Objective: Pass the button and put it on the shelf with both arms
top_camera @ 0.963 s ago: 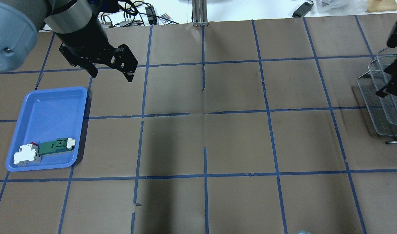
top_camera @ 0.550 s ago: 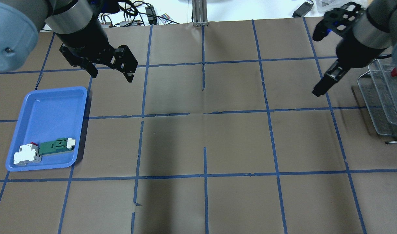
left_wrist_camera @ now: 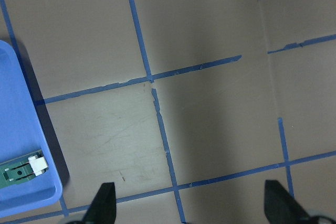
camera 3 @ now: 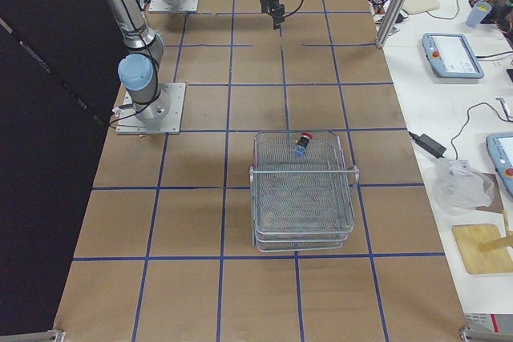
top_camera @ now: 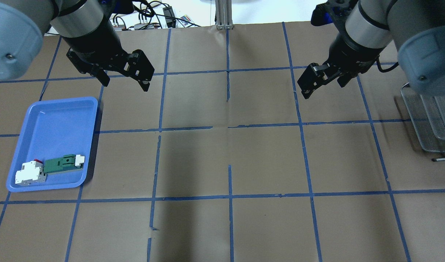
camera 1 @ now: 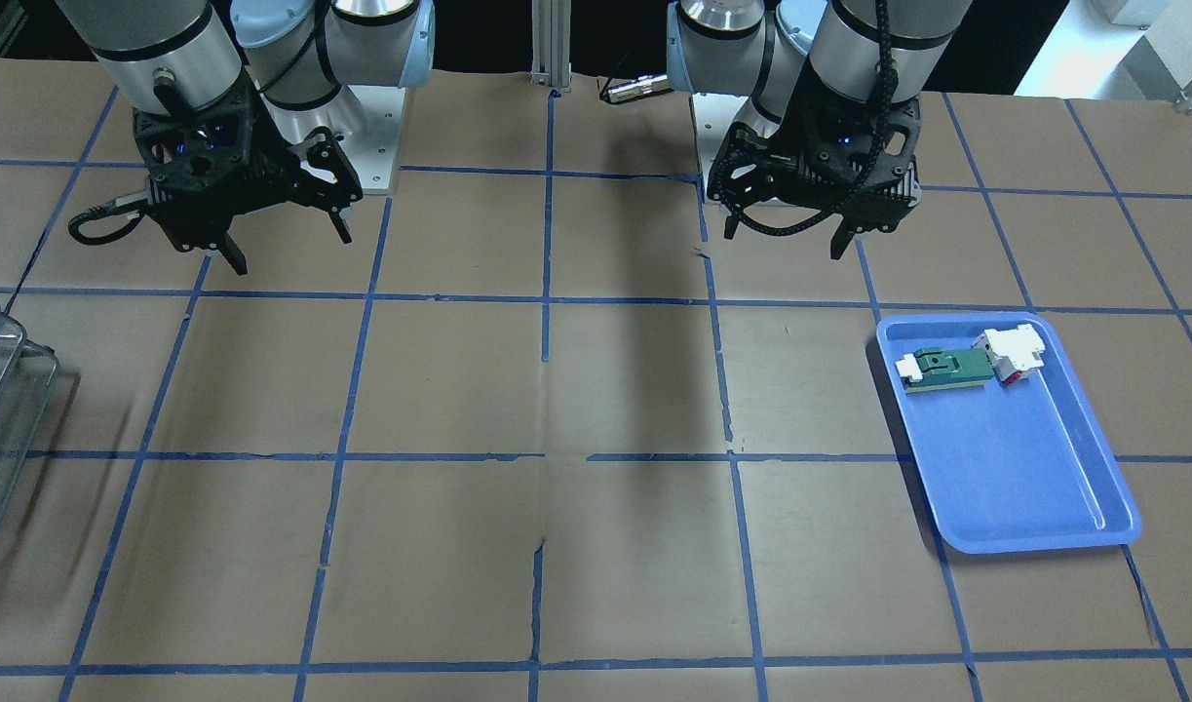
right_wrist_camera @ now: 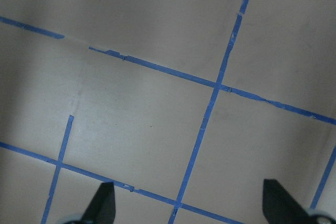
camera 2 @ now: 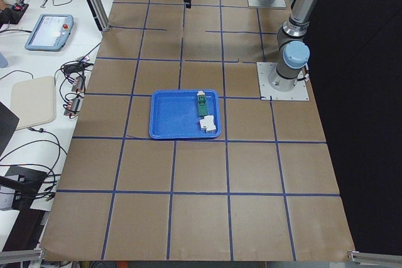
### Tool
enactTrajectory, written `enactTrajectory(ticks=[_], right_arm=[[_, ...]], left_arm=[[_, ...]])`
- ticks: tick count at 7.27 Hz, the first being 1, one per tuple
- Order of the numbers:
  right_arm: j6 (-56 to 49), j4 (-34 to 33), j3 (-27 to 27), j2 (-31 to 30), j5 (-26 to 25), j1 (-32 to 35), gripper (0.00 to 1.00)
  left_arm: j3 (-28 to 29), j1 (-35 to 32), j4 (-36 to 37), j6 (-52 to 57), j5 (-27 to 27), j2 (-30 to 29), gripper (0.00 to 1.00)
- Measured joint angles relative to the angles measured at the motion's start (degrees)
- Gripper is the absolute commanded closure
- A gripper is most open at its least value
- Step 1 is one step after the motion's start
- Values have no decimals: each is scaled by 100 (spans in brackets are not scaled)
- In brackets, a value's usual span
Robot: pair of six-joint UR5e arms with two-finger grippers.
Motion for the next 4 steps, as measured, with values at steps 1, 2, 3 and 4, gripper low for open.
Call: enactTrajectory(ticks=[1, 2, 3, 4], right_arm=[[375, 51, -125, 64, -179, 23, 0], [576, 113, -258, 113, -359, 47, 0], [751, 209, -387, 175, -509, 80, 0], [930, 272, -490, 243, -599, 124, 0]], left_arm=[[3, 4, 2, -2, 0, 0, 0], [5, 5, 2, -2, 0, 0, 0], [6, 6, 3, -3, 0, 0, 0], [6, 6, 3, -3, 0, 0, 0]])
